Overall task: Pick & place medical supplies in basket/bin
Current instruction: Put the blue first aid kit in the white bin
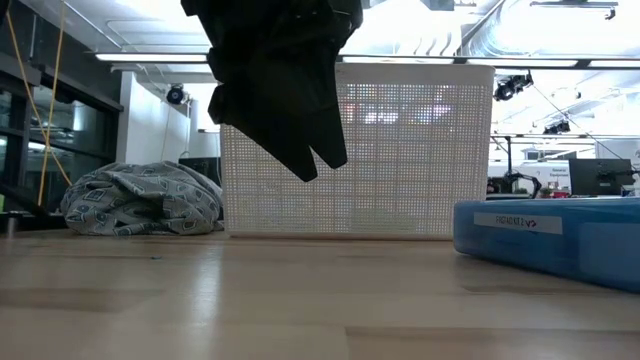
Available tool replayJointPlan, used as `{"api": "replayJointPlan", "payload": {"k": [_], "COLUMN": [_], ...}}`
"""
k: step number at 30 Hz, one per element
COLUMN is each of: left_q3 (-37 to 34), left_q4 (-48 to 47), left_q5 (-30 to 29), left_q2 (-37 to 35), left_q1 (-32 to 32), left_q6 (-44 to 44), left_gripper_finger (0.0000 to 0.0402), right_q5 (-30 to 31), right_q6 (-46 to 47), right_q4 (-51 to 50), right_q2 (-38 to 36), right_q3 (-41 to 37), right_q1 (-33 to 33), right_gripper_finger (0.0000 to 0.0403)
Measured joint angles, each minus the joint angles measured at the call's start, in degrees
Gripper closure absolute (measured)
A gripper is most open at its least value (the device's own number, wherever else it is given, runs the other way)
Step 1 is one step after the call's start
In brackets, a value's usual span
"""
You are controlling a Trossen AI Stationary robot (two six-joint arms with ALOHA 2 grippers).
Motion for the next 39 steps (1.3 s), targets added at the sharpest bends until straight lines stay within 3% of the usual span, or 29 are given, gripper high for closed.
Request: {"api": "replayJointPlan", "payload": {"k": [19, 39], "left_q3": [0.02, 0.04], "left_q4": [-0.25, -0.22], "left_q5": [1.16, 1.62], "left_q2": [0.0, 0.0], "left_q1": [0.0, 0.0], "left_q6": [0.02, 0.02], "left_gripper_finger": [0.0163, 0.0163], "right_q5": [1.31, 0.1], "right_q6": [-11.26, -11.31], "right_q4": [4.71, 4.99], "right_q2": [0.0, 0.0], "right_q3": [-0.01, 0.01], "right_q1": [-1.83, -2.76], "right_gripper_finger": [0.0126, 0.012]}}
